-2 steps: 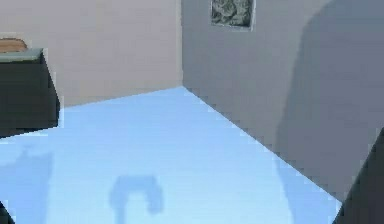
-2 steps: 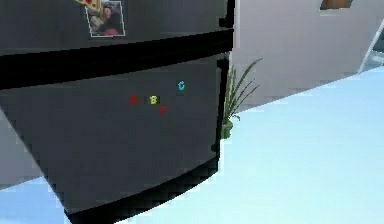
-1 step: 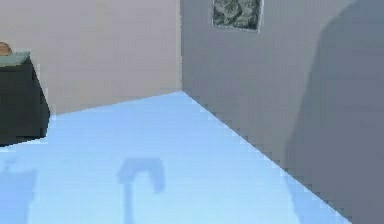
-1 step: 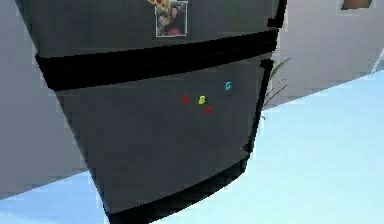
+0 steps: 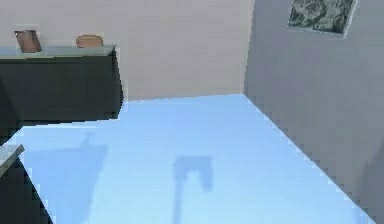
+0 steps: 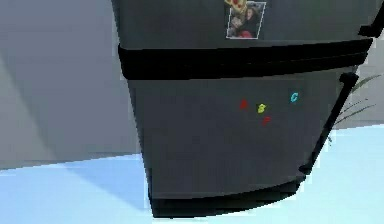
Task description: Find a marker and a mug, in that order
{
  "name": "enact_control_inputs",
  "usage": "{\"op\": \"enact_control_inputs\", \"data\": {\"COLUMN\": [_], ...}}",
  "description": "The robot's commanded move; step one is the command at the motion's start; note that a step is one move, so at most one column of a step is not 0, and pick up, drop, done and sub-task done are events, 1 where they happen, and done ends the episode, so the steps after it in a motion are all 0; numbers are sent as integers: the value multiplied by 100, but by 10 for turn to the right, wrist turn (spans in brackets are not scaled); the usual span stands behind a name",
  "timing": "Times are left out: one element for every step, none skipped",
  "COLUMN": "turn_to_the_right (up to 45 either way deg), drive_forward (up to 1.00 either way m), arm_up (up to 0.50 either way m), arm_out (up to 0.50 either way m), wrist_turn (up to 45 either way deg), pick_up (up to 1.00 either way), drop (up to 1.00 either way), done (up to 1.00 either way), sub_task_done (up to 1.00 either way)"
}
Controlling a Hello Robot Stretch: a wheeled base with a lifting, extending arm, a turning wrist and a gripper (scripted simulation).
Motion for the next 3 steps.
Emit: {"op": "enact_control_inputs", "data": {"turn_to_the_right": [0,-450,-300], "drive_forward": [10,0,0], "arm_up": [0,0,0], "arm_out": [0,0,0], "wrist_turn": [0,0,0], "pick_up": [0,0,0], "drop": [0,0,0], "done": [0,0,0], "sub_task_done": [0,0,0]}}
